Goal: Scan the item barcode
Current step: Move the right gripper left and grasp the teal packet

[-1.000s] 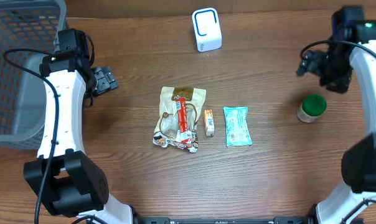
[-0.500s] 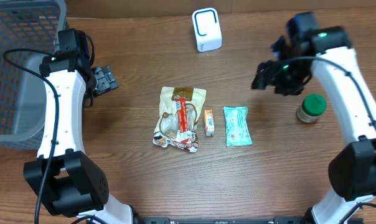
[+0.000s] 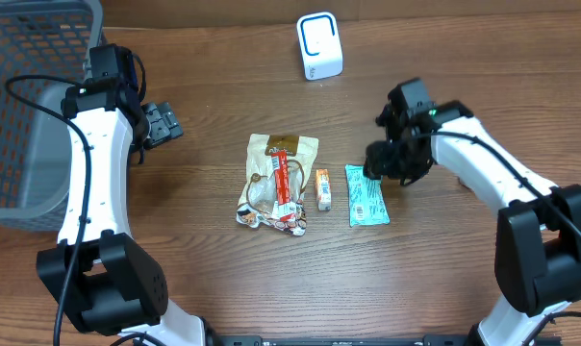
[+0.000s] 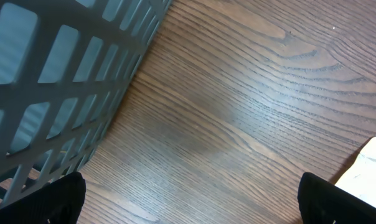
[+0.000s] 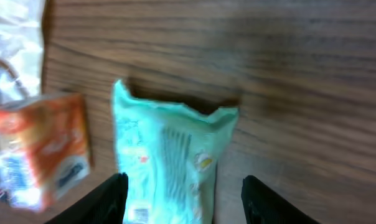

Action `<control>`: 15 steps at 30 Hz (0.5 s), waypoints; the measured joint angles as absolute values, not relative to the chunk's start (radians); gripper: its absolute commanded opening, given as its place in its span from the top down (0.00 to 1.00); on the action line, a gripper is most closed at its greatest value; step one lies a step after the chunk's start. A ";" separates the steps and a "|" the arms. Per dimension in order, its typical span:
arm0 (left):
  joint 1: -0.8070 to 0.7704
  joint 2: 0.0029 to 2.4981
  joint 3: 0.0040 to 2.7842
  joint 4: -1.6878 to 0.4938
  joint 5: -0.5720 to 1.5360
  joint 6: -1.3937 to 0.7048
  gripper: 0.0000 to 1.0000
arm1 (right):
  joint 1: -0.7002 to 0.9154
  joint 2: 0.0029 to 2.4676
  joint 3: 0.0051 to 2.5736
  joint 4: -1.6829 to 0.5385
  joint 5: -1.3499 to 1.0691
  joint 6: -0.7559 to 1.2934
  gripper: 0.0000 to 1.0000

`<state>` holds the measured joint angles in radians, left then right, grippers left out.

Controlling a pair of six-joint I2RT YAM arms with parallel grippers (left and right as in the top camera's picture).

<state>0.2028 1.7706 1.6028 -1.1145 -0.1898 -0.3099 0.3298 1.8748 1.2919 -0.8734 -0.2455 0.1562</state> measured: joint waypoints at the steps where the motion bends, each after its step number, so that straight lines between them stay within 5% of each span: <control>1: 0.203 1.771 1.603 -1.115 -0.190 -0.310 0.00 | 0.330 1.875 1.266 -0.840 -0.245 0.157 0.44; 8: 0.203 1.771 1.603 -1.114 -0.190 -0.310 0.00 | 0.330 1.876 1.135 -0.684 -0.247 0.157 0.48; 10: 0.203 1.771 1.603 -1.114 -0.190 -0.310 0.00 | 0.330 1.876 1.131 -0.674 -0.247 0.163 0.09; 11: 0.203 1.771 1.603 -1.114 -0.190 -0.310 0.00 | 0.329 1.876 1.131 -0.673 -0.249 0.161 0.00; 15: 0.203 1.771 1.603 -1.114 -0.190 -0.310 0.00 | 0.334 1.863 1.131 -0.667 -0.254 0.154 0.00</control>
<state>0.2028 1.7706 1.6028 -1.1145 -0.1898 -0.3099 0.3344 1.8629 1.1309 -0.6674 -0.2543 0.1535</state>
